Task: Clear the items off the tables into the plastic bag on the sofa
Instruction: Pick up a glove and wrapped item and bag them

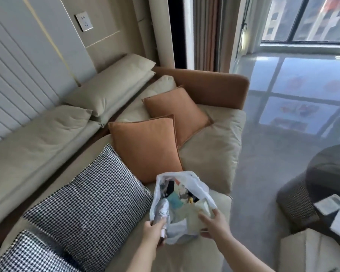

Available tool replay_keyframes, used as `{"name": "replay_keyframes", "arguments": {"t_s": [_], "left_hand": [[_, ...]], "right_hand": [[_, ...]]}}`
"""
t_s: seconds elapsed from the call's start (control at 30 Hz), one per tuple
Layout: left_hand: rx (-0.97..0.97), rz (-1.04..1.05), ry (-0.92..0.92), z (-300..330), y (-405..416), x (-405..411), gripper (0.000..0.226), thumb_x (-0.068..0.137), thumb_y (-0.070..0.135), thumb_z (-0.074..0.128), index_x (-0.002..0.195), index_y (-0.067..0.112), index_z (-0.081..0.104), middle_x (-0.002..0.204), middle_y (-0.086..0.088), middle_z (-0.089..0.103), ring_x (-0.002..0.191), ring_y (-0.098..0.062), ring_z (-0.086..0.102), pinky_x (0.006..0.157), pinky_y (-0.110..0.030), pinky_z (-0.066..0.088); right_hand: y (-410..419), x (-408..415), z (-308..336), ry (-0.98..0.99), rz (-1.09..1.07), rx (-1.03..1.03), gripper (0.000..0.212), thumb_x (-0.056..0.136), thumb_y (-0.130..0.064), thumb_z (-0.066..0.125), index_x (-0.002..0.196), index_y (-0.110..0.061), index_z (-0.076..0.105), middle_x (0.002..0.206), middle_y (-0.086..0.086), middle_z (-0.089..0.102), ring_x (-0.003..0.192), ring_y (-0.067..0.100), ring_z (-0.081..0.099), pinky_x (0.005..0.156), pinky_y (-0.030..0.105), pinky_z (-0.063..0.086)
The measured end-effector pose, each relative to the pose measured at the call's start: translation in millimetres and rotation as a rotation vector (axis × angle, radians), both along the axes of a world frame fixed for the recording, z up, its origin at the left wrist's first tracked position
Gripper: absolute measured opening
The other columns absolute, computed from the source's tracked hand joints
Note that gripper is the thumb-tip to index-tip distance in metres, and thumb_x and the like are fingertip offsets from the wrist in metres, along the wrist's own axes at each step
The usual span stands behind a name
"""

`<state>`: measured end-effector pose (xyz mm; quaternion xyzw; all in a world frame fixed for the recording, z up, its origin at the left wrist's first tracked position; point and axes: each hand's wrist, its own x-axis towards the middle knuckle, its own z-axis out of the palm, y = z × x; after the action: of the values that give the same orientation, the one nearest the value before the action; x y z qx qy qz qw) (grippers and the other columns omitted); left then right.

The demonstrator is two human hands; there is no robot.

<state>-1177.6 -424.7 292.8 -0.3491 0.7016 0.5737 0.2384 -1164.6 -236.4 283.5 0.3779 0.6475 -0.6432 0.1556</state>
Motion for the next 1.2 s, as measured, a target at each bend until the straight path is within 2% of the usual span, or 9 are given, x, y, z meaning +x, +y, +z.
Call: {"name": "replay_keyframes", "arguments": {"t_s": [0.1, 0.23, 0.43, 0.53, 0.6, 0.73, 0.97, 1.1, 1.2], "left_hand": [[-0.03, 0.028, -0.031, -20, 5, -24, 0.042, 0.087, 0.018, 0.063, 0.12, -0.005, 0.052, 0.103, -0.026, 0.063, 0.066, -0.024, 0.055, 0.046, -0.023, 0.039], [-0.094, 0.03, -0.088, -48, 13, -57, 0.03, 0.088, 0.01, 0.054, 0.112, -0.007, 0.054, 0.071, -0.014, 0.054, 0.05, -0.019, 0.048, 0.038, -0.02, 0.036], [-0.282, -0.07, -0.114, -124, 26, -107, 0.027, 0.093, 0.018, 0.048, 0.11, -0.003, 0.053, 0.076, -0.006, 0.047, 0.061, -0.014, 0.043, 0.049, -0.026, 0.029], [-0.32, -0.123, -0.123, -155, 30, -122, 0.035, 0.095, 0.02, 0.045, 0.124, 0.001, 0.043, 0.098, -0.012, 0.056, 0.08, -0.022, 0.052, 0.065, -0.033, 0.041], [-0.347, -0.159, -0.091, -176, 29, -132, 0.045, 0.095, 0.019, 0.043, 0.136, 0.004, 0.036, 0.119, -0.016, 0.056, 0.096, -0.028, 0.057, 0.078, -0.035, 0.046], [-0.411, -0.278, -0.043, -203, 24, -142, 0.054, 0.095, 0.026, 0.047, 0.145, 0.013, 0.032, 0.141, -0.011, 0.046, 0.121, -0.03, 0.051, 0.1, -0.038, 0.044], [-0.566, -0.596, 0.026, -178, 26, -118, 0.053, 0.09, 0.018, 0.051, 0.142, 0.019, 0.041, 0.142, -0.005, 0.045, 0.127, -0.022, 0.046, 0.105, -0.031, 0.04], [-0.493, -0.737, 0.109, -144, 41, -96, 0.048, 0.091, 0.016, 0.046, 0.139, 0.022, 0.042, 0.133, -0.002, 0.051, 0.118, -0.021, 0.052, 0.097, -0.031, 0.045], [-0.461, -0.872, 0.151, -125, 58, -71, 0.046, 0.091, 0.02, 0.045, 0.137, 0.024, 0.044, 0.121, 0.001, 0.059, 0.111, -0.02, 0.056, 0.089, -0.028, 0.047]], "right_hand": [[1, -32, -25, -0.055, 0.058, 0.047, 0.034, 0.09, -0.017, 0.059, 0.12, -0.006, 0.047, 0.106, 0.017, 0.06, 0.086, 0.036, 0.067, 0.072, 0.048, 0.058], [-4, -67, -59, -0.138, 0.161, 0.021, 0.034, 0.093, -0.009, 0.042, 0.128, -0.009, 0.044, 0.11, 0.017, 0.059, 0.084, 0.031, 0.069, 0.062, 0.035, 0.06], [-16, -103, -120, -0.179, 0.236, 0.071, 0.011, 0.091, -0.015, 0.047, 0.101, -0.018, 0.045, 0.089, 0.008, 0.064, 0.074, 0.02, 0.07, 0.063, 0.032, 0.058], [-21, -115, -151, -0.195, 0.25, 0.101, 0.021, 0.09, -0.017, 0.047, 0.108, -0.01, 0.052, 0.087, 0.009, 0.066, 0.081, 0.026, 0.071, 0.058, 0.029, 0.054], [-25, -120, -167, -0.173, 0.22, 0.088, 0.027, 0.091, -0.018, 0.051, 0.117, -0.01, 0.052, 0.088, 0.008, 0.066, 0.084, 0.028, 0.069, 0.066, 0.035, 0.058], [-31, -115, -185, -0.162, 0.2, 0.085, 0.055, 0.089, -0.015, 0.055, 0.14, -0.012, 0.036, 0.102, 0.007, 0.06, 0.086, 0.022, 0.064, 0.07, 0.034, 0.059], [-20, -83, -165, -0.142, 0.19, 0.206, 0.037, 0.087, -0.017, 0.058, 0.124, -0.013, 0.052, 0.101, 0.0, 0.065, 0.094, 0.018, 0.062, 0.087, 0.035, 0.052], [-4, -56, -139, -0.096, 0.24, 0.332, 0.029, 0.089, -0.019, 0.056, 0.117, -0.013, 0.059, 0.109, 0.001, 0.067, 0.102, 0.015, 0.06, 0.079, 0.022, 0.041], [10, -25, -121, -0.103, 0.249, 0.435, 0.02, 0.09, -0.027, 0.057, 0.106, -0.018, 0.064, 0.108, -0.002, 0.068, 0.099, 0.015, 0.061, 0.073, 0.024, 0.041]]}}
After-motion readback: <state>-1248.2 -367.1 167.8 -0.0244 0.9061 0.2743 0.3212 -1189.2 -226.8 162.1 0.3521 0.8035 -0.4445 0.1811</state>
